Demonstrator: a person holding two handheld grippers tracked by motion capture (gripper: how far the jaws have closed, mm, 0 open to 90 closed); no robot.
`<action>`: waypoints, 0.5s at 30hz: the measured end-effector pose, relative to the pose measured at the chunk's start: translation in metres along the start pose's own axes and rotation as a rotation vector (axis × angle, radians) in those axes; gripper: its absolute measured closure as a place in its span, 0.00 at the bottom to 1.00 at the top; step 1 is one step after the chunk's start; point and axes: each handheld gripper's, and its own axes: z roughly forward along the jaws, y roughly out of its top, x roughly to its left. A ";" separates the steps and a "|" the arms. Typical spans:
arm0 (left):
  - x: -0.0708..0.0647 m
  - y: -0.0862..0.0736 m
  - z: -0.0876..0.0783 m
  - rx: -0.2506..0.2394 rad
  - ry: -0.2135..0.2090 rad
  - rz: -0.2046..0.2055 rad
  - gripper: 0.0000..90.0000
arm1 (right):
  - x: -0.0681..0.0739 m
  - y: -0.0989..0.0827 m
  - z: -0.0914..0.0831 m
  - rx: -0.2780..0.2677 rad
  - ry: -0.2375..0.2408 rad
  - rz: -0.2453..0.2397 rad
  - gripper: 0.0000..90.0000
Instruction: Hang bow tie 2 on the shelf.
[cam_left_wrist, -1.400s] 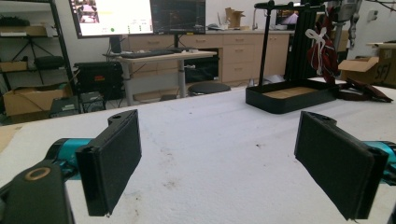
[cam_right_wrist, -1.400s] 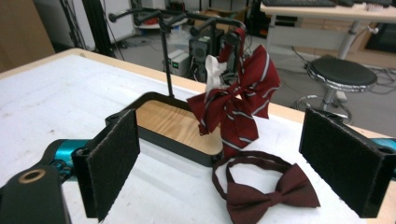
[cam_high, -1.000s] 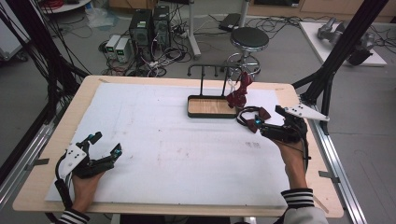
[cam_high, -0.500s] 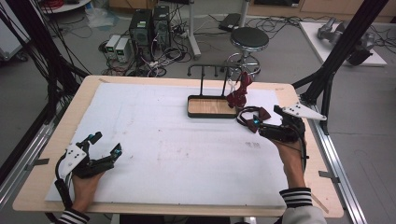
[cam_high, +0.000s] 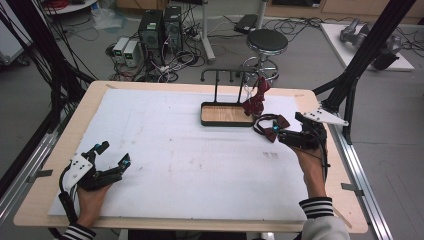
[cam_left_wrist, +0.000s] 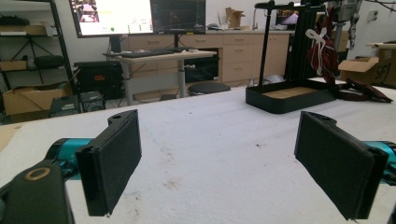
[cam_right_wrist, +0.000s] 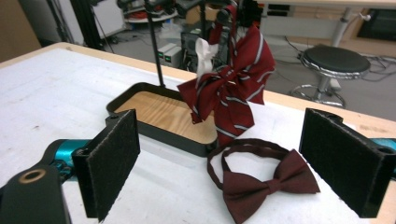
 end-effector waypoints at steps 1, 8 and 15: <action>0.000 0.000 0.000 0.001 -0.001 0.001 0.17 | -0.001 0.001 0.001 0.006 -0.004 0.001 0.13; 0.000 0.000 0.000 0.001 -0.001 -0.001 0.17 | -0.009 0.007 0.011 0.051 -0.048 -0.002 0.13; 0.000 0.000 0.000 0.001 -0.002 -0.002 0.17 | -0.014 0.013 0.023 0.117 -0.091 0.032 0.13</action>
